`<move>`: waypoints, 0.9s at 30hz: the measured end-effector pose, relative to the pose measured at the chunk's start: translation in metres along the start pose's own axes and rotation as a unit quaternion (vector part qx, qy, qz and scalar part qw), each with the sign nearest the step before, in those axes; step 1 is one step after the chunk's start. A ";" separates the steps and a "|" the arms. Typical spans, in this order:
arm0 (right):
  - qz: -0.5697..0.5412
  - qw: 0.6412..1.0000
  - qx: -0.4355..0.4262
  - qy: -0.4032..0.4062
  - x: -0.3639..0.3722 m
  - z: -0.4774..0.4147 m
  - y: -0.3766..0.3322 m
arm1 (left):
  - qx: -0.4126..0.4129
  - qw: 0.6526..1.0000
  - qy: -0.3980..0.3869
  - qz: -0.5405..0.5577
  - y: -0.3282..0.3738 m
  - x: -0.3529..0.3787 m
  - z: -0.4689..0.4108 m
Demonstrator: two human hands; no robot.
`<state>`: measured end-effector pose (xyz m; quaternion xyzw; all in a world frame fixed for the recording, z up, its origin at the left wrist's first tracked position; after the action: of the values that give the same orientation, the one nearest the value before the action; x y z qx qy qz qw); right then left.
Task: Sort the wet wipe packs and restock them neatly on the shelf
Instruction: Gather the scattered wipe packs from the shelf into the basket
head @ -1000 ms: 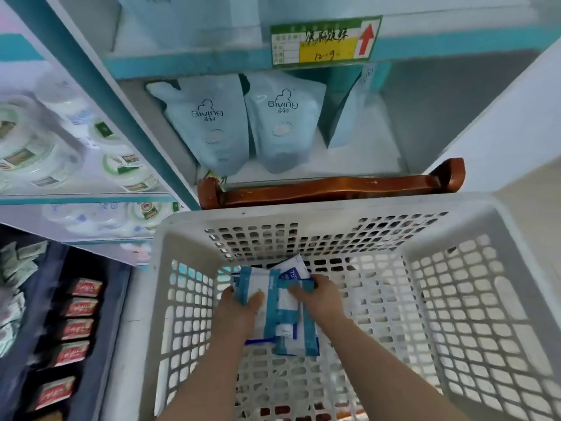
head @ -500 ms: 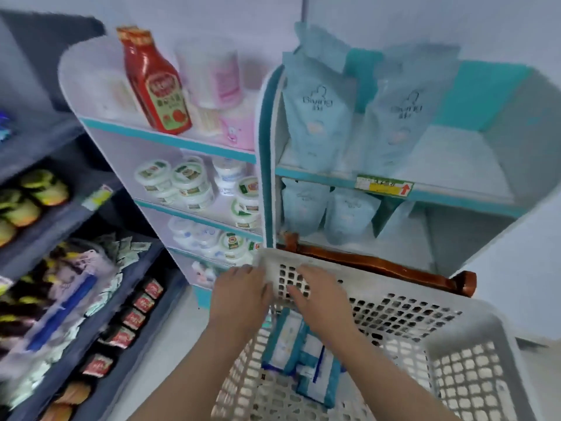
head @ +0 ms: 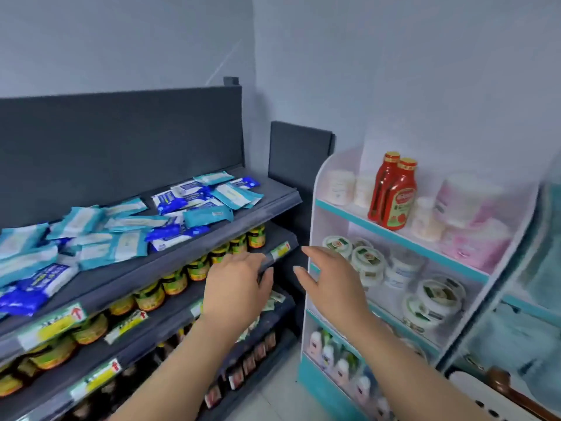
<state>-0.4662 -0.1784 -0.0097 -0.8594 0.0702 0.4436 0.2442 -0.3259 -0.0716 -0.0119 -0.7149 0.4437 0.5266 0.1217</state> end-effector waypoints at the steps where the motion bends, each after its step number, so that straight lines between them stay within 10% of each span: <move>1: -0.004 1.000 -0.005 0.002 0.012 -0.021 -0.011 | -0.010 1.000 0.007 -0.004 -0.019 -0.005 -0.016; 14: -0.044 0.998 0.030 -0.040 0.115 -0.217 -0.042 | -0.131 0.988 -0.081 -0.021 -0.151 0.020 -0.191; 27: 0.021 0.964 0.017 -0.265 0.208 -0.352 0.071 | -0.252 0.936 -0.240 -0.048 -0.170 0.118 -0.292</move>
<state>-0.1094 -0.3900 -0.0288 -0.7054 0.0285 0.6590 0.2594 -0.0021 -0.2206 -0.0417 -0.5949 0.2190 0.7706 0.0661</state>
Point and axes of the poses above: each hand's wrist, its own z-axis away from the middle knuckle, its own x-axis out of the palm, y = z × x, the point moved 1 cm from there along -z, towards the middle knuckle, and after that the axes turned 15 degrees about -x, right-handed, at the moved point
